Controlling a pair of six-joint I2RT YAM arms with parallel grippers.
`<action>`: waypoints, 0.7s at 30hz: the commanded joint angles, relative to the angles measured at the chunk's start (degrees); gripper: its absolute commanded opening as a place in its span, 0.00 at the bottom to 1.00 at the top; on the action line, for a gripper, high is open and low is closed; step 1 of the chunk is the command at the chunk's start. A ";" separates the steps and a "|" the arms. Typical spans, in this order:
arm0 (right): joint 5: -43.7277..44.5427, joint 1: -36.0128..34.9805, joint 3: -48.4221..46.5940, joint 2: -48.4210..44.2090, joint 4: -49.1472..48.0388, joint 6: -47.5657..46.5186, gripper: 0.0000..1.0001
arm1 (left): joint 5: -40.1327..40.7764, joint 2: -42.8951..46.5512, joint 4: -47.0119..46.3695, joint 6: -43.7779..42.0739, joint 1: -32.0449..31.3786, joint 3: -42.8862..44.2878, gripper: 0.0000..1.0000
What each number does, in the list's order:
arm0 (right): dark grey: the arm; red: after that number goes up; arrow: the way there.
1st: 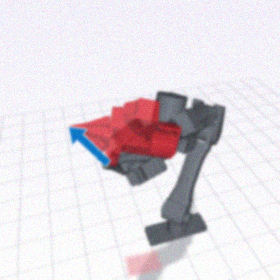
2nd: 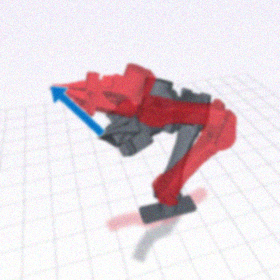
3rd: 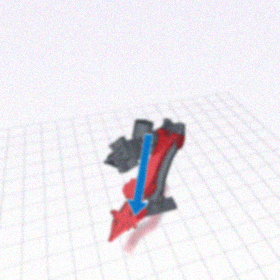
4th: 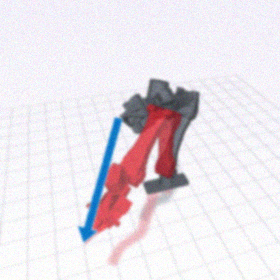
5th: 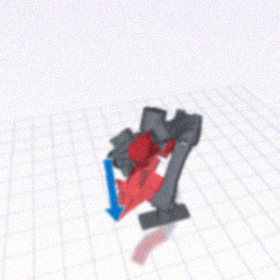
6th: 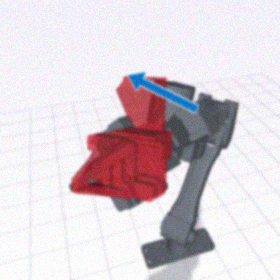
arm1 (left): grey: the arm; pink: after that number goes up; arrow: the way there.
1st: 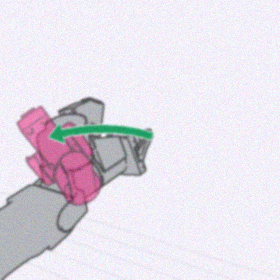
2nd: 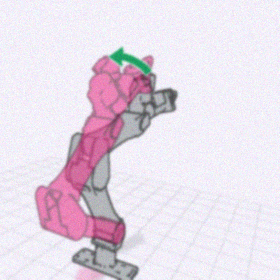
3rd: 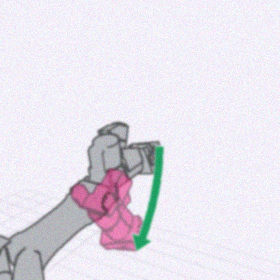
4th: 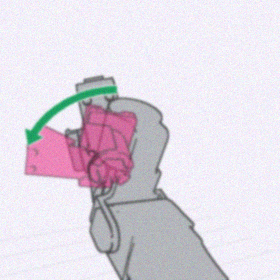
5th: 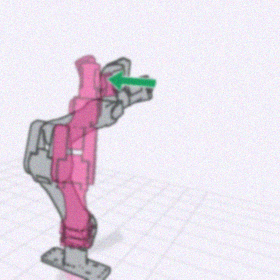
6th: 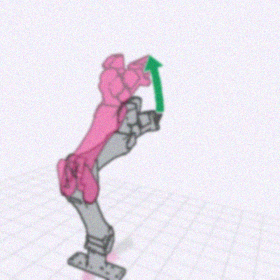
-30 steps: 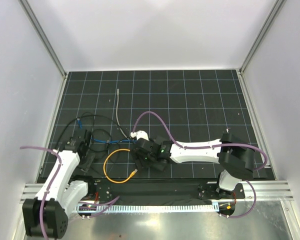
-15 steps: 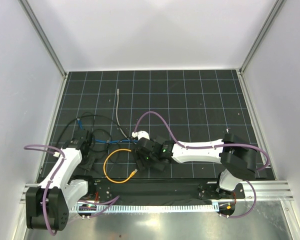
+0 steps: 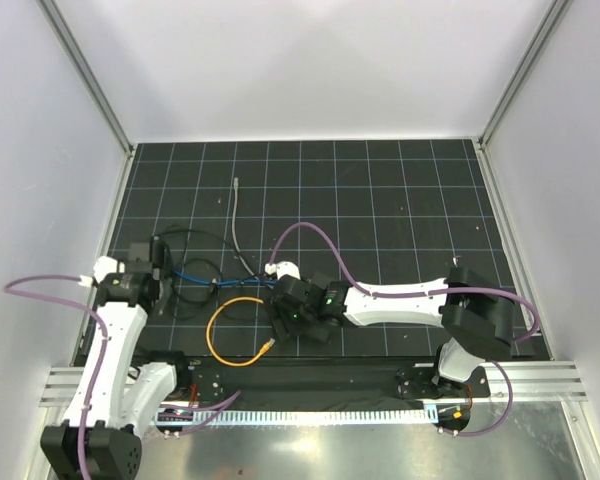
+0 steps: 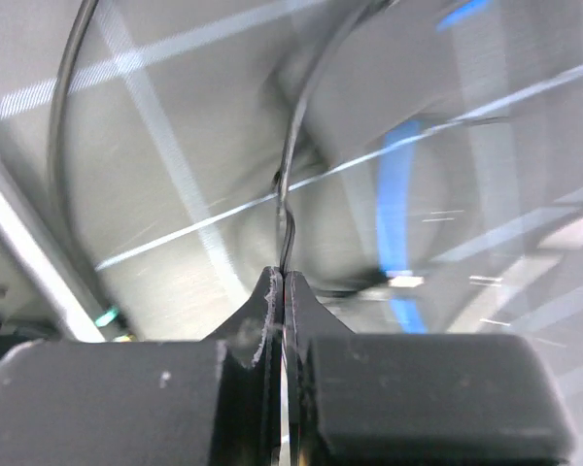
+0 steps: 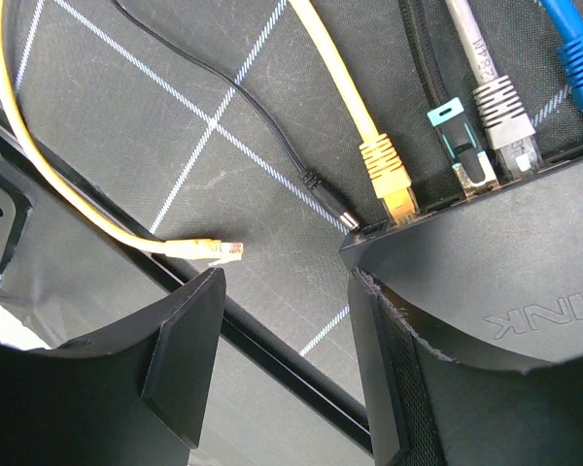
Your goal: Pull the plug from the switch port
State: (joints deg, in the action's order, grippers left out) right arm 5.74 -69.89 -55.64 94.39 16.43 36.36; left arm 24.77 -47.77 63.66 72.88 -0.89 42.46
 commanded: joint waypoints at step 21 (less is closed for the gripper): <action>-2.31 1.68 5.11 8.62 4.84 2.93 0.61 | -1.21 -8.47 -11.01 -32.18 0.45 44.63 0.00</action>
State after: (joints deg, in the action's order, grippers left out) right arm 1.80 -68.42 -53.63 98.10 12.08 39.75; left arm 26.41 -54.00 59.81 45.65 -0.73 82.21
